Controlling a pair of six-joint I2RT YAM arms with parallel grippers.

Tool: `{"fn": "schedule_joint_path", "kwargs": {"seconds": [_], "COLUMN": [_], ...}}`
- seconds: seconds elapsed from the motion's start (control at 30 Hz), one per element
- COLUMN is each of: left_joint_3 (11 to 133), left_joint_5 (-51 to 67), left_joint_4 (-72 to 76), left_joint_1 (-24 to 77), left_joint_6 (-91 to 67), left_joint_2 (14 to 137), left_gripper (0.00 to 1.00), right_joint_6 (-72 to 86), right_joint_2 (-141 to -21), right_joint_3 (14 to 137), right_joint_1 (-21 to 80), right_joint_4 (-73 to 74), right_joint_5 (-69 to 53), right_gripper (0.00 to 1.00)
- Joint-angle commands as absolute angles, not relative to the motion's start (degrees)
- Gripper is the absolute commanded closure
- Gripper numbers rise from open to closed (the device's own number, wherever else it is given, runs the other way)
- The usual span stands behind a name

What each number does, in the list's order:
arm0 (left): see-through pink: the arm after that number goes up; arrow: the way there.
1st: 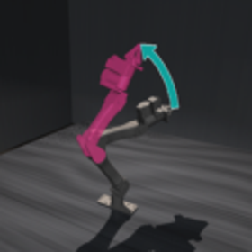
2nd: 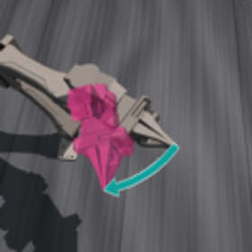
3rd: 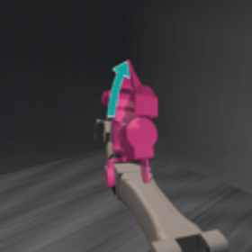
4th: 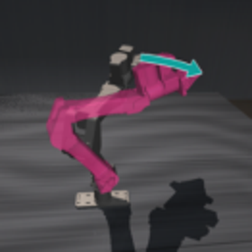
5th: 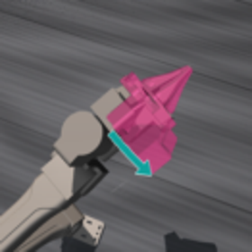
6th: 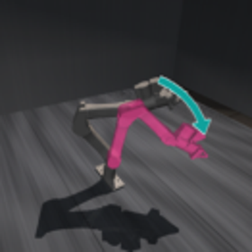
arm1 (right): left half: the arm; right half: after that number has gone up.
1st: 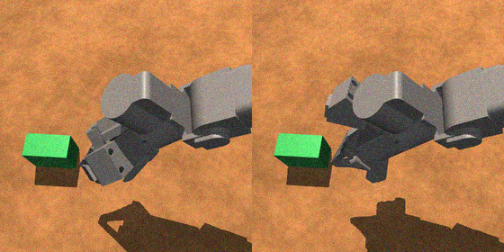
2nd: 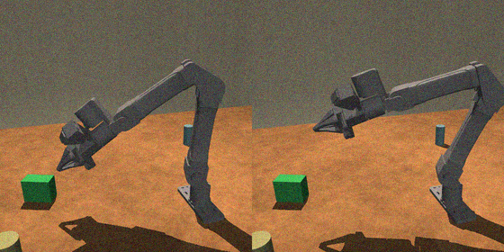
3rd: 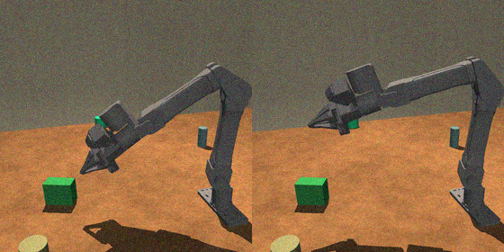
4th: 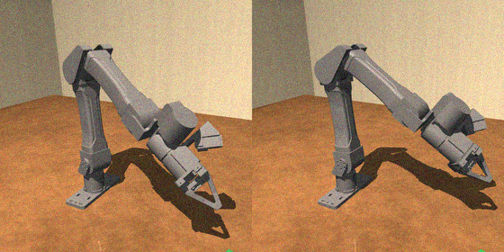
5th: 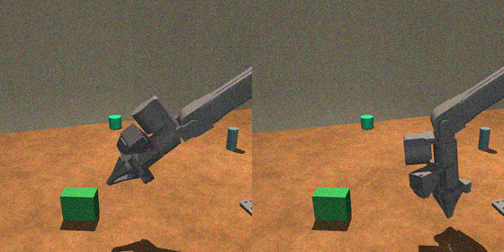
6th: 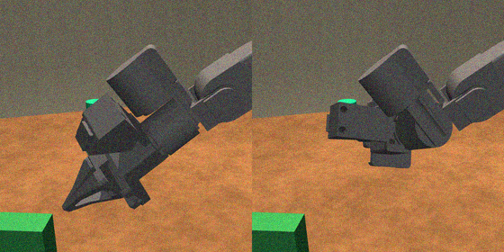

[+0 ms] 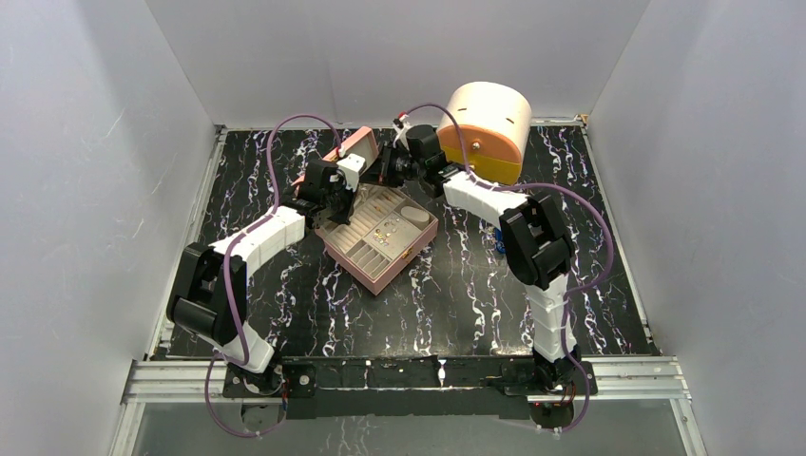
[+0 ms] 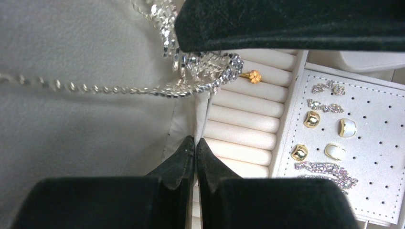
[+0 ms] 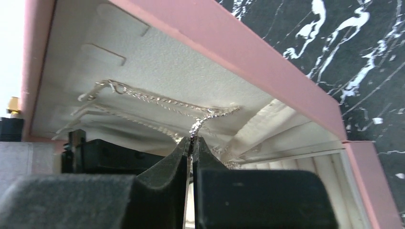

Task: Organize the mixed jewelry
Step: Adjust the jewelry in the jewelry box.

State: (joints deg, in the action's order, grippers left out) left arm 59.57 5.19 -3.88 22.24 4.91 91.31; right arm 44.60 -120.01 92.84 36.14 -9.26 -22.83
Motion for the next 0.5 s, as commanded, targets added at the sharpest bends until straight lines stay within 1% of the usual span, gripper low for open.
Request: {"fn": "schedule_joint_path", "kwargs": {"seconds": [0.0, 0.1, 0.17, 0.47], "left_joint_3": [58.6, 58.46, 58.3, 58.14], "left_joint_5": [5.07, 5.18, 5.15, 5.41], "left_joint_4": [-5.01, -4.69, -4.49, -4.66], "left_joint_1": [21.62, 21.64, 21.62, 21.62], "left_joint_6": [3.98, 3.65, 3.52, 3.52], "left_joint_2": [89.3, 89.17, 89.19, 88.97], "left_gripper": [1.0, 1.0, 1.0, 1.0], "right_joint_6": [42.08, 40.97, 40.59, 40.95], "right_joint_2": [-115.38, -114.27, -114.34, -114.47], "right_joint_3": [90.87, 89.4, 89.55, 90.14], "right_joint_1": [36.08, 36.08, 36.09, 36.04], "right_joint_4": [-10.09, -9.12, -8.75, -6.45], "right_joint_5": [-18.14, -16.78, -17.02, -16.33], "right_gripper": [0.79, 0.69, 0.67, 0.53]}}
